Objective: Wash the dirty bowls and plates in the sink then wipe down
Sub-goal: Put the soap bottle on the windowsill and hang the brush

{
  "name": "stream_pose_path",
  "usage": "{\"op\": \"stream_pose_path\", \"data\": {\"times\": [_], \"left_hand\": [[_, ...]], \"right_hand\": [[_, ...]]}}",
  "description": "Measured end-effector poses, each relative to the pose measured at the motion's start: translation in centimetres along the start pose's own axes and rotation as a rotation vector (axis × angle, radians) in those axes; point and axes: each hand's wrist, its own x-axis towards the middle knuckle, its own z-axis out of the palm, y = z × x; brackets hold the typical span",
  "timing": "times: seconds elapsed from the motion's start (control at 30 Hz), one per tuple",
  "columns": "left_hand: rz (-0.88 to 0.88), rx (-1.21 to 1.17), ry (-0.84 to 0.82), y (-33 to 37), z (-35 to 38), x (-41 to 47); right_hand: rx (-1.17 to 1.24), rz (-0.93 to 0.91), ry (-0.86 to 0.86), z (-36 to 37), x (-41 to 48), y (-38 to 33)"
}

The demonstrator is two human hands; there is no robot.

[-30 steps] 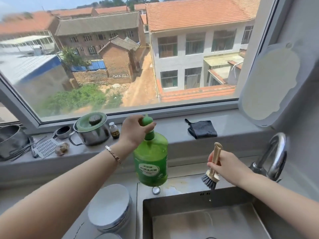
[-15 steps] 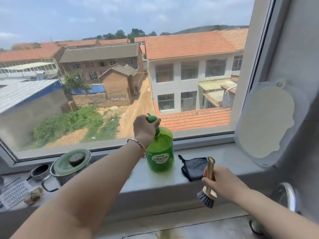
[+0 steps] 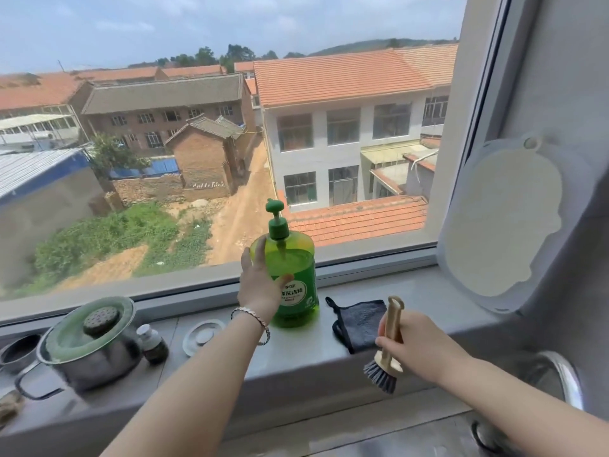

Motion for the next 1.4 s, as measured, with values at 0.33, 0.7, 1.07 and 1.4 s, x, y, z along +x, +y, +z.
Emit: {"op": "stream_pose_path", "data": {"times": [0.33, 0.7, 1.07, 1.4], "left_hand": [[0.191, 0.54, -0.272, 5.1, -2.2, -7.5], [0.337, 0.22, -0.712, 20.4, -3.4, -19.5], [0.53, 0.29, -0.319, 37.3, -3.7, -21.9], [0.471, 0.304, -0.267, 41.3, -3.1, -21.2]], "right_hand": [[0.177, 0.062, 0.138, -4.0, -3.9, -1.8], [0.219, 0.006, 0.462, -18.7, -16.1, -0.2], [0.111, 0.041, 0.773, -39.6, -17.9, 3.5], [0.325, 0.165, 0.725, -43.8, -12.7, 5.4]]}}
